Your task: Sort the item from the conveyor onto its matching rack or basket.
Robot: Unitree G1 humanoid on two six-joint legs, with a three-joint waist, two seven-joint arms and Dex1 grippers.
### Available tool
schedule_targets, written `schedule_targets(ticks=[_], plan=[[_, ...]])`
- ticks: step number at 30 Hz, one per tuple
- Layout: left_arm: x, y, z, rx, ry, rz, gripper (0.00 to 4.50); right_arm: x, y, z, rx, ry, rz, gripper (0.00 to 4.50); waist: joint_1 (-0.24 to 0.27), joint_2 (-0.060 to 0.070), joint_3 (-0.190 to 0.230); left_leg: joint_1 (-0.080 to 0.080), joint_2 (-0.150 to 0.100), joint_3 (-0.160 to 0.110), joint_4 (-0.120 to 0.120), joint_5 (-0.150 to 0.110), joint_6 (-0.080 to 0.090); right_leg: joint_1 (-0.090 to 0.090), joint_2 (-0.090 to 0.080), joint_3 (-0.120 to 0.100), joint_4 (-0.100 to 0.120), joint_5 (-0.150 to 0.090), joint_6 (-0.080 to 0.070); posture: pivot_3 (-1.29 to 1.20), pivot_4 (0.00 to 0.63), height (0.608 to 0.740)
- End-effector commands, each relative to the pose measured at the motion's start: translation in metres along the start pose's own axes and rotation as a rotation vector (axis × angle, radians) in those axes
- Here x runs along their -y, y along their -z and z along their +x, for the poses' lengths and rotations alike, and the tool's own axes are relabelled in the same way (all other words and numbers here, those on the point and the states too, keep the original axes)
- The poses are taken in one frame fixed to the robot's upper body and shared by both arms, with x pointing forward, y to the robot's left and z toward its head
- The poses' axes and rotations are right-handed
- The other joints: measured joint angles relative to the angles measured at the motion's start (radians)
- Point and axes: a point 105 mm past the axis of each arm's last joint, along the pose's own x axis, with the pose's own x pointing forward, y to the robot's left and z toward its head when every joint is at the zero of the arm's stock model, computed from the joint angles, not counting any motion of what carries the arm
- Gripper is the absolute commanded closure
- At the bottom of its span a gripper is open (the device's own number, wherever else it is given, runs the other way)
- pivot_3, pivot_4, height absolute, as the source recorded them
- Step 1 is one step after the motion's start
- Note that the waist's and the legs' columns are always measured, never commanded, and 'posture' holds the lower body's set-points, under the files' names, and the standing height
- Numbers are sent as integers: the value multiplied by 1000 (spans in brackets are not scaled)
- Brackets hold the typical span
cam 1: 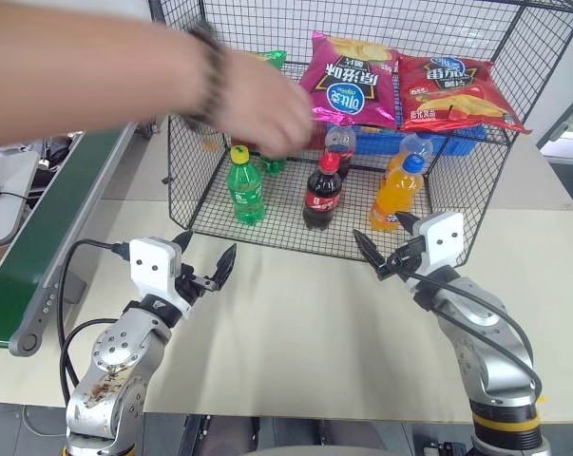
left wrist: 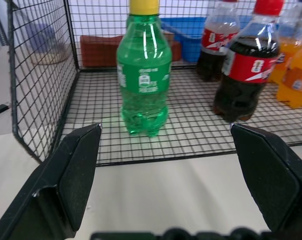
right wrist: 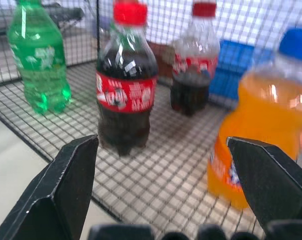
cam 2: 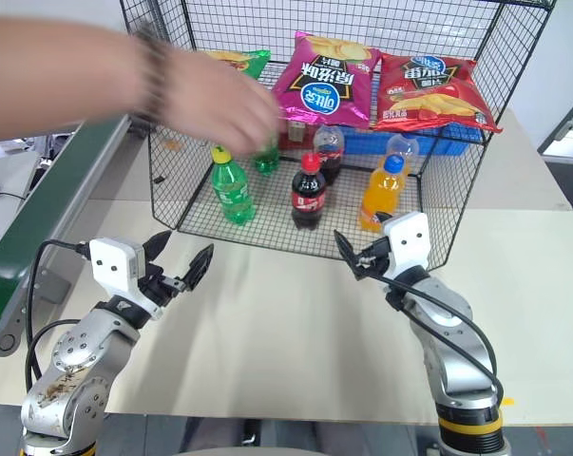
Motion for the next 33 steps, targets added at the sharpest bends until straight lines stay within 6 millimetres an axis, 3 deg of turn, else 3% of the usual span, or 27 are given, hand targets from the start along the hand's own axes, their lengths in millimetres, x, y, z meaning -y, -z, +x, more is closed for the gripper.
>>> schedule_targets(ticks=[1, 8, 15, 25, 33], plan=[[2, -12, -6, 39, 14, 30, 133, -4, -18, -1, 54, -29, -12, 0, 1, 0, 0, 0, 0, 0, 0, 0, 0, 0, 0, 0, 0, 0, 0, 0, 150, 740], [-1, -15, -2, 68, -5, 52, 133, -14, -28, 13, 104, -63, -14, 0, 0, 0, 0, 0, 0, 0, 1, 0, 0, 0, 0, 0, 0, 0, 0, 0, 150, 740], [1, -19, 1, 82, -1, 45, 133, -14, -36, 14, 122, -68, -26, 0, 4, 0, 0, -1, -1, 0, 1, -1, 1, 0, -1, 0, 0, 0, 0, 0, 150, 740], [-30, -7, -29, 16, -196, 24, 133, -34, -36, 18, 106, -220, 2, 0, 0, 0, 0, 0, 0, -1, 1, -1, 1, 0, 0, 0, 2, 0, 0, 0, 150, 740], [-24, -4, -31, 1, -186, -9, 133, -38, -31, 27, 103, -245, 23, 0, 2, 0, 0, 0, -1, -1, 2, -1, 1, 1, 0, 0, 2, 0, 0, 0, 150, 740]])
